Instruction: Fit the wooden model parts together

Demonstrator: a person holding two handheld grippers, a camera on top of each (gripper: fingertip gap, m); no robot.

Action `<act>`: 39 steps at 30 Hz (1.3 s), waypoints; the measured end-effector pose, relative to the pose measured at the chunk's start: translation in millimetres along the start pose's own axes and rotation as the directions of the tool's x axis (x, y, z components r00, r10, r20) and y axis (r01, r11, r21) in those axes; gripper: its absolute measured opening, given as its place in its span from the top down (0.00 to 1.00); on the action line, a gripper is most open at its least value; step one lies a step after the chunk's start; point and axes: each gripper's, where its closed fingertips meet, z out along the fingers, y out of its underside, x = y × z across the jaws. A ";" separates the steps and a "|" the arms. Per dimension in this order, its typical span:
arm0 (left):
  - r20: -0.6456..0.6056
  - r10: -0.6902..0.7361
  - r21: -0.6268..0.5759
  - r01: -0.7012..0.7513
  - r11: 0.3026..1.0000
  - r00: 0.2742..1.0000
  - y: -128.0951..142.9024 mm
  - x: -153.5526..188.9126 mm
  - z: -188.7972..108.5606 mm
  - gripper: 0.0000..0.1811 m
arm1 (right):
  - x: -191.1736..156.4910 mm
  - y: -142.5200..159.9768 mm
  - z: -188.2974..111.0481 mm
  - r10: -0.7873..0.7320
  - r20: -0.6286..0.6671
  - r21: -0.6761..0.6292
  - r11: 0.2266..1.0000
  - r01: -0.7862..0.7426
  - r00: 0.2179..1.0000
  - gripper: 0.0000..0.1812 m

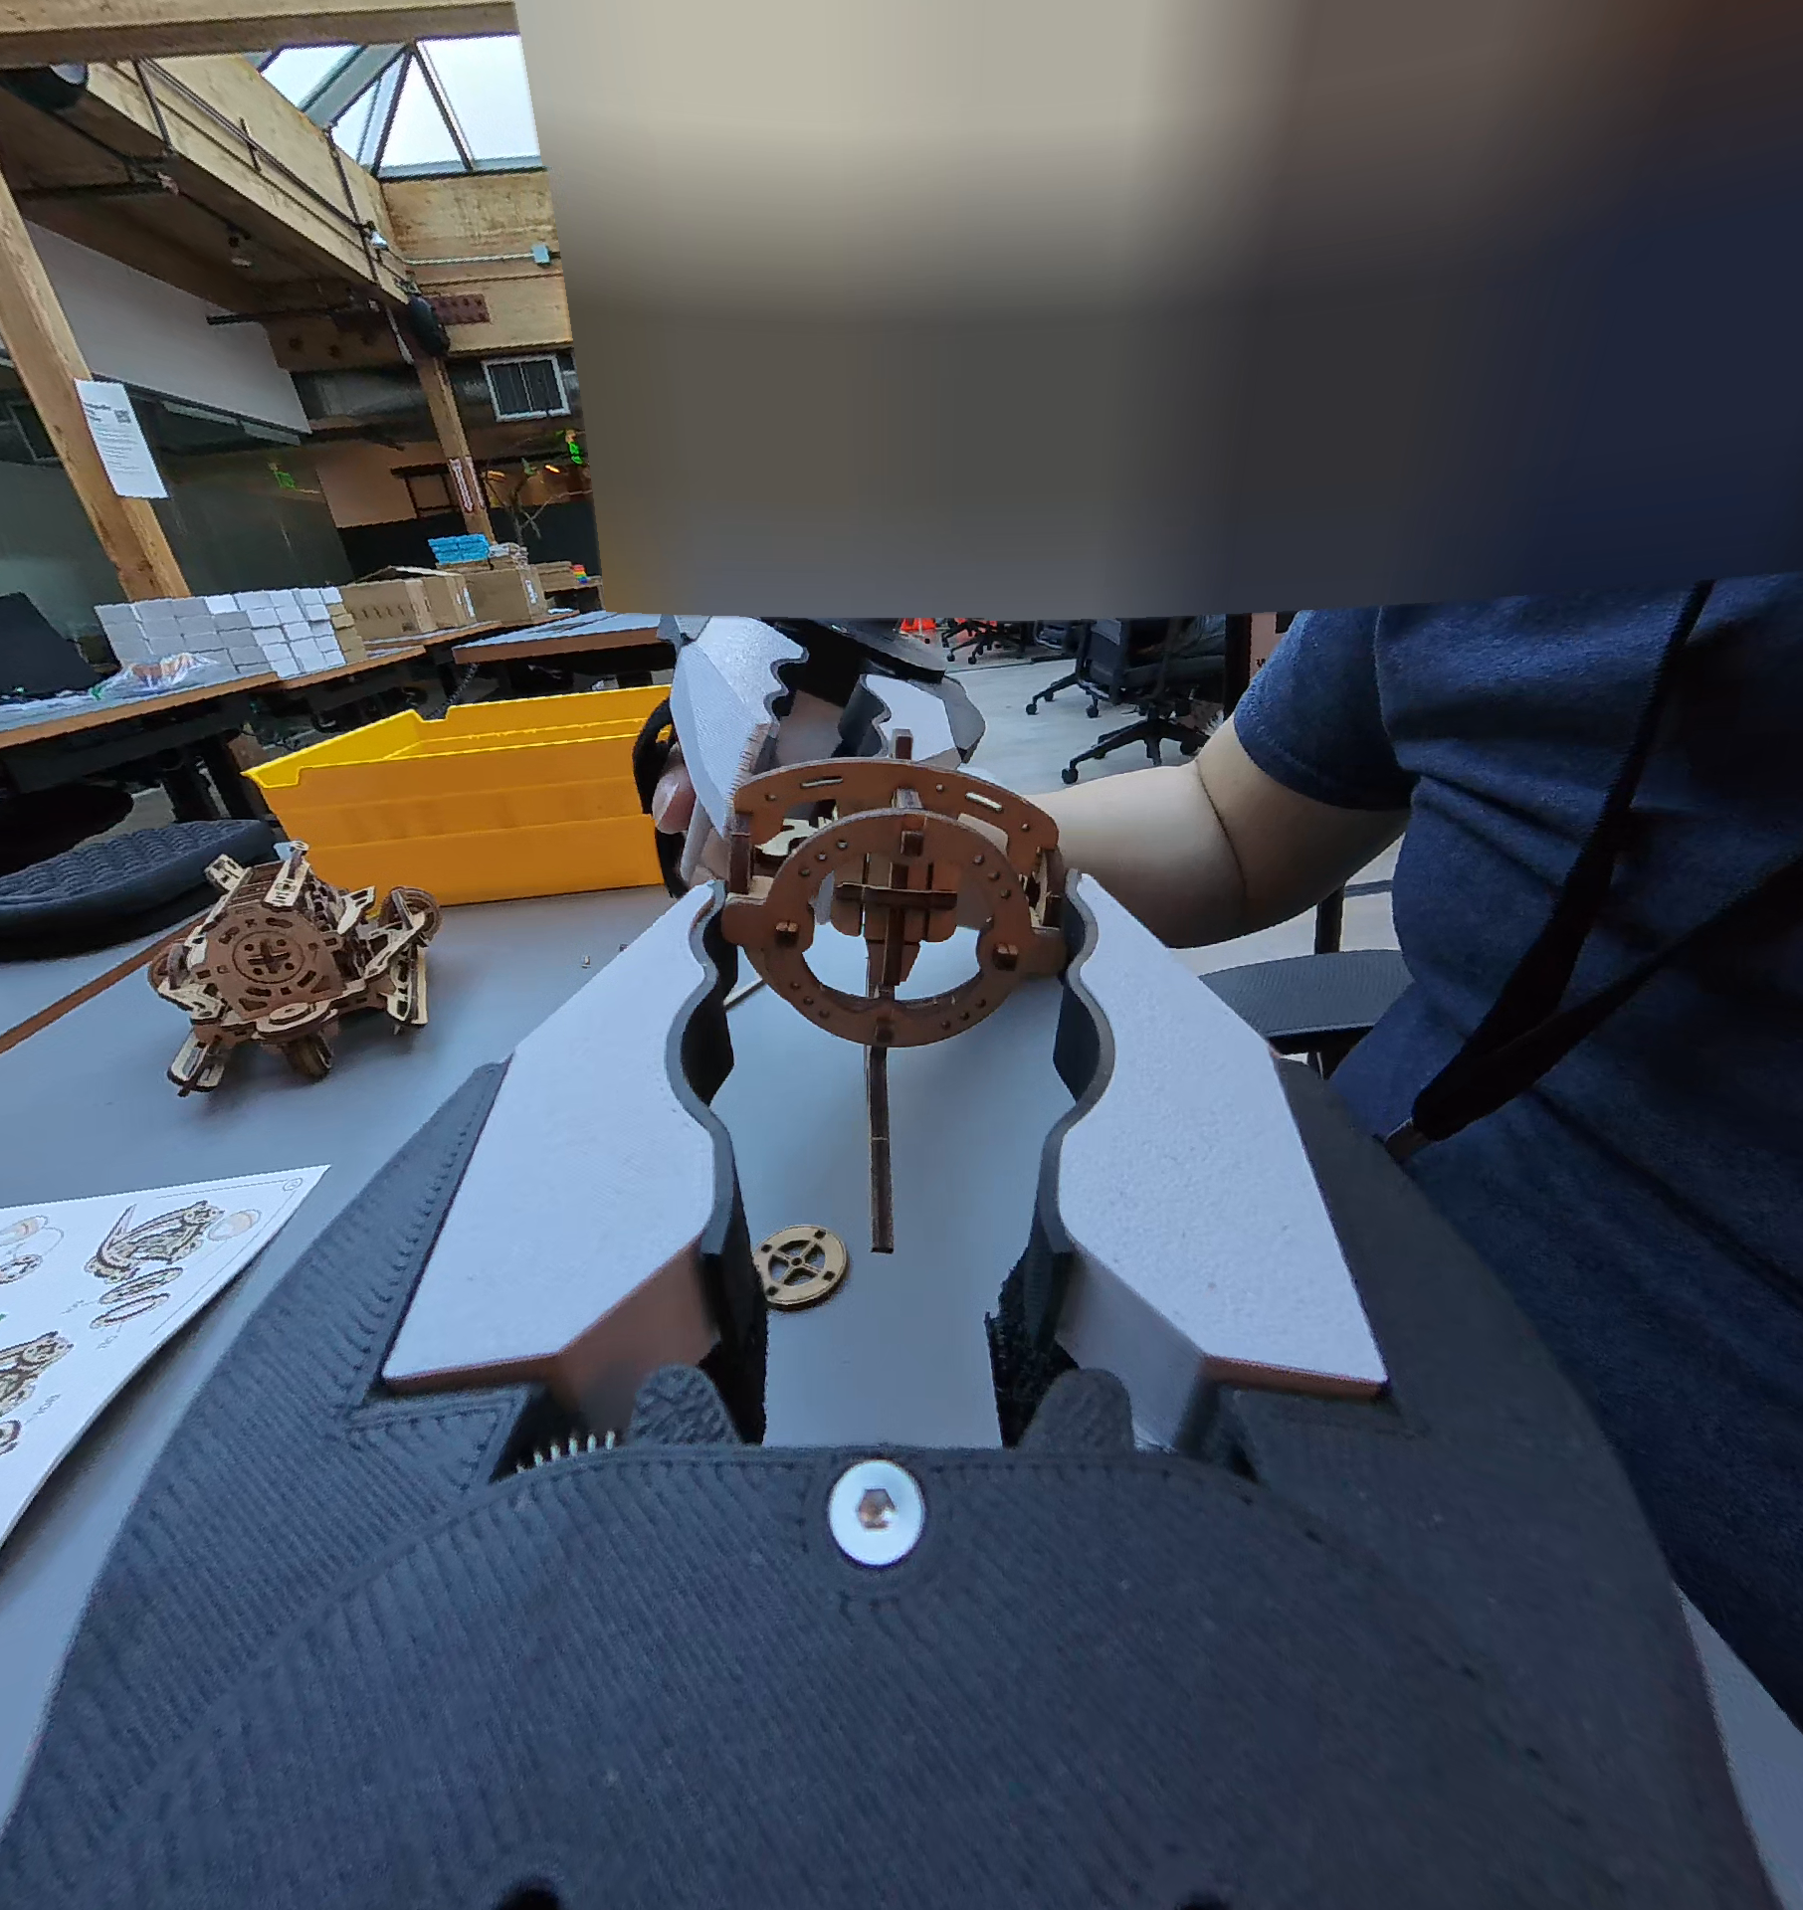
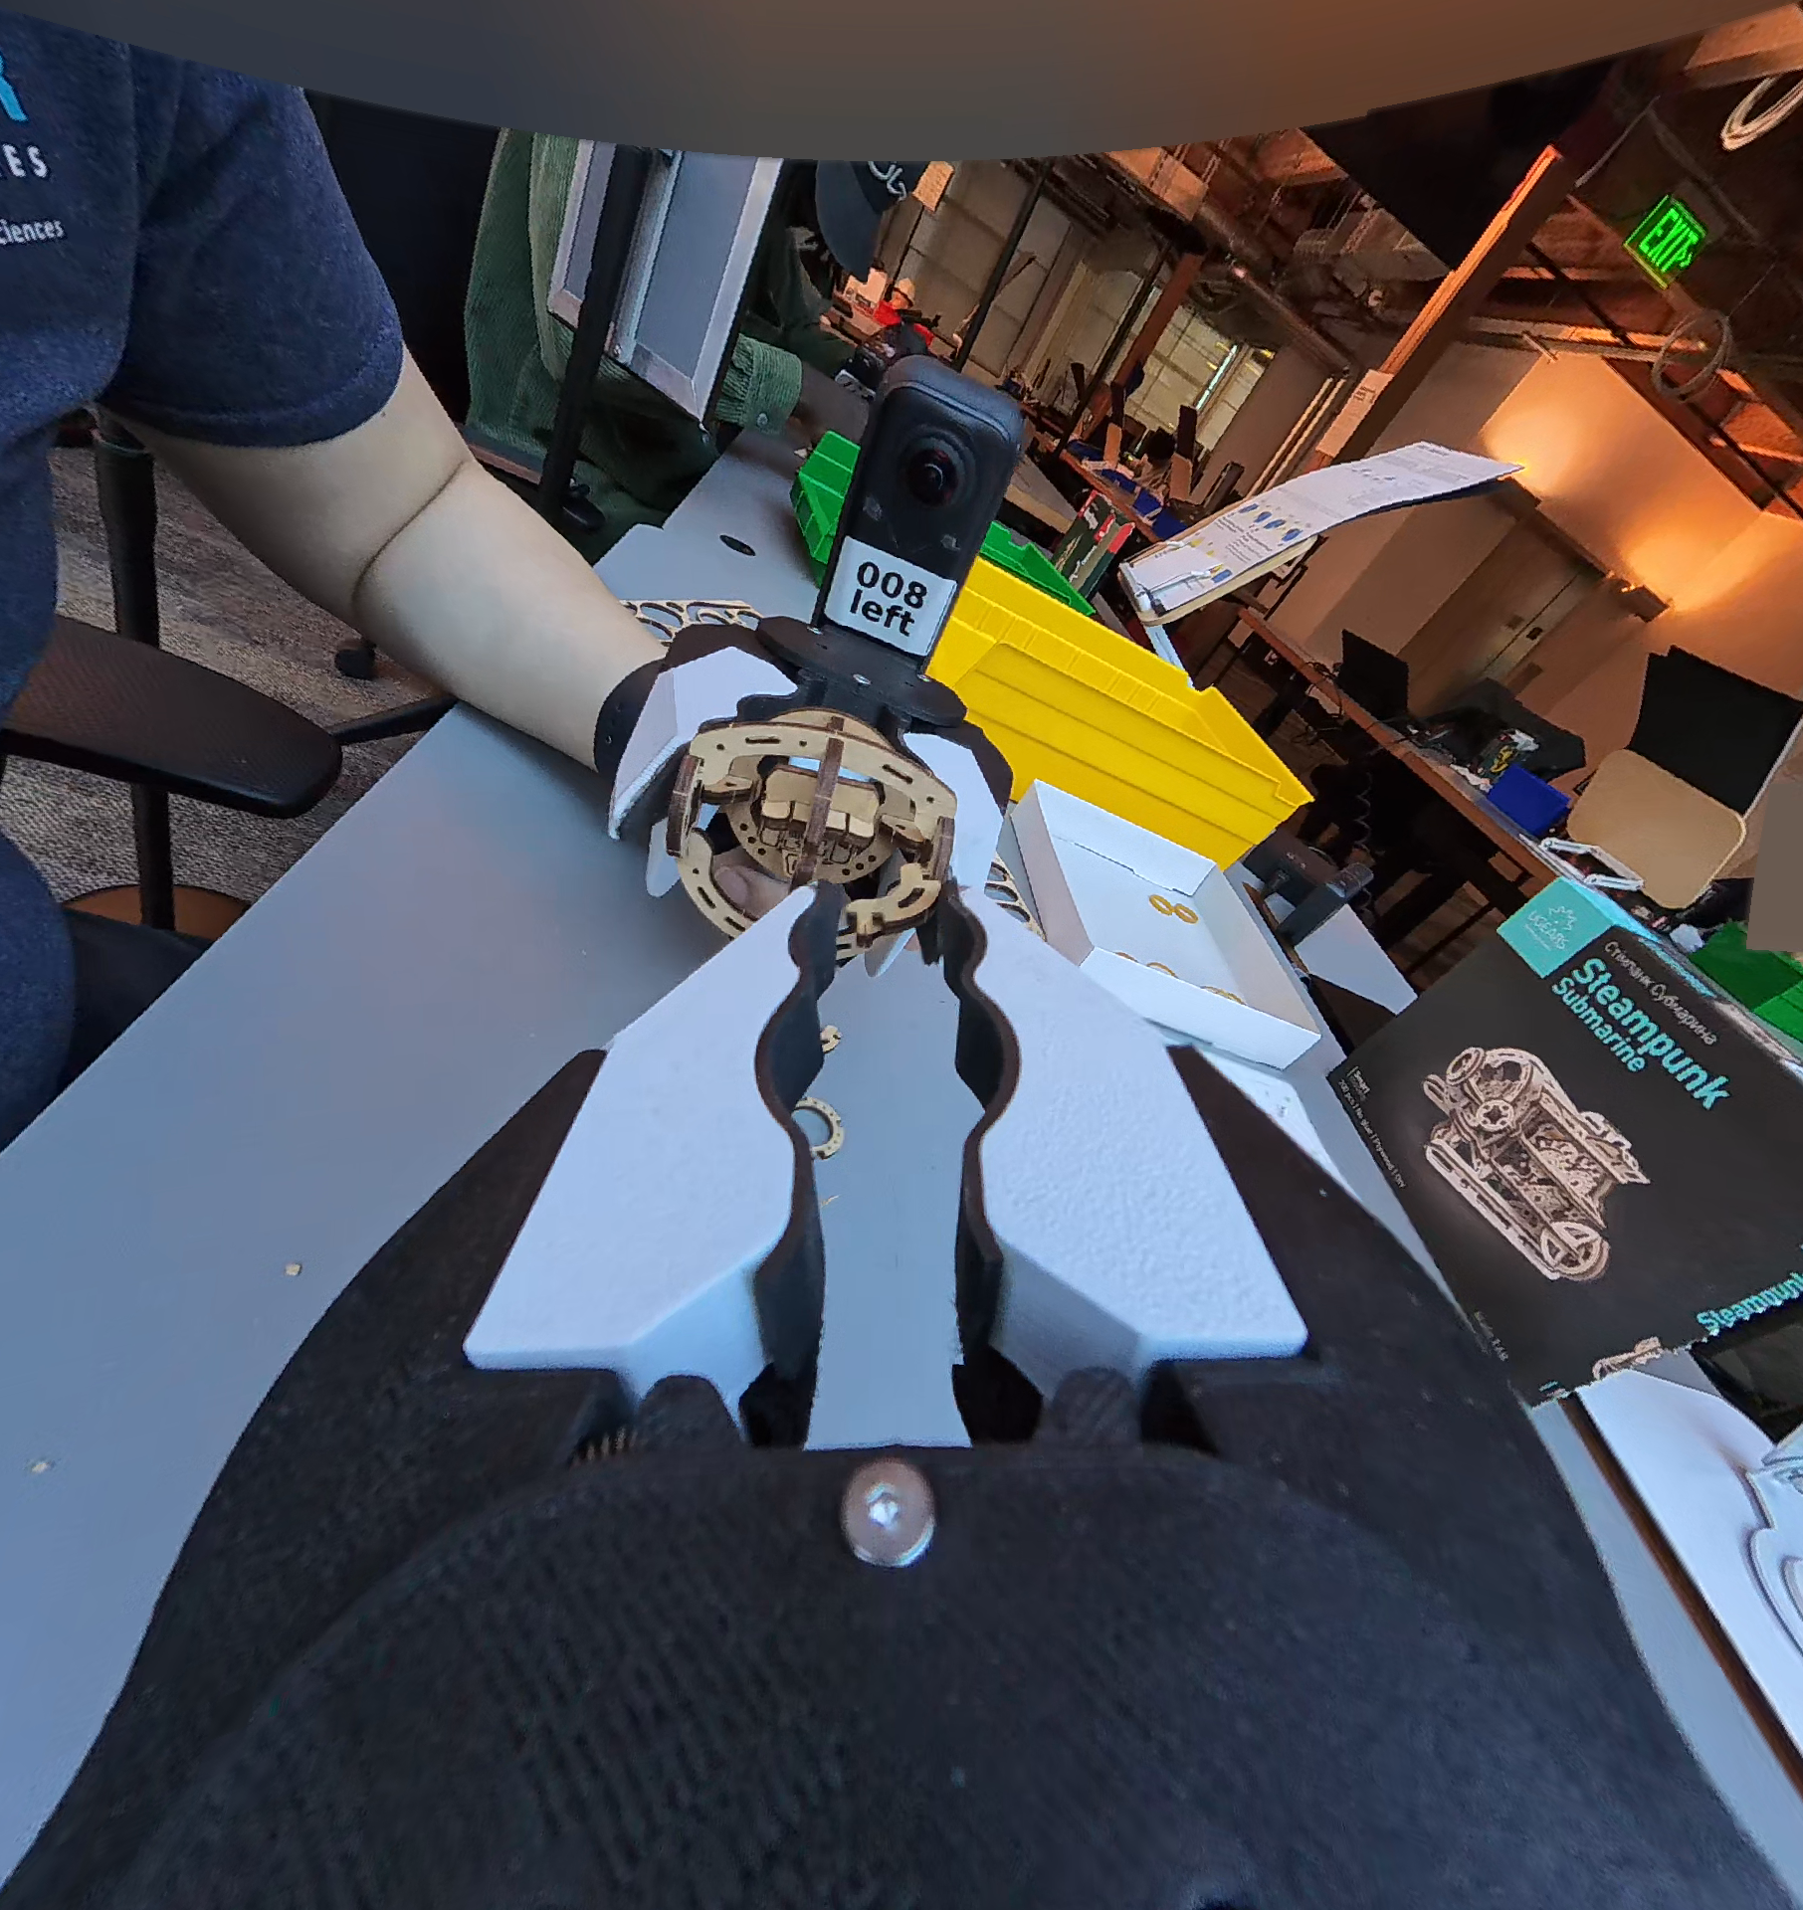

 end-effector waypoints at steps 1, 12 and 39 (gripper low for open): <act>0.011 0.003 -0.004 -0.003 1.000 1.000 0.8 -2.3 -1.0 0.67 | 2.2 2.1 -1.1 0.016 0.000 -0.008 1.000 -0.016 1.000 0.88; 0.363 0.205 -0.264 -0.110 0.958 0.909 32.5 -71.3 -31.2 0.67 | 135.3 113.8 -94.2 0.232 -0.779 -0.161 0.824 -0.543 0.582 0.81; 0.076 -0.011 -0.067 0.016 0.998 0.997 10.0 -20.7 -9.1 0.66 | 25.4 18.3 -3.3 0.255 -0.049 -0.013 0.966 -0.256 0.966 0.85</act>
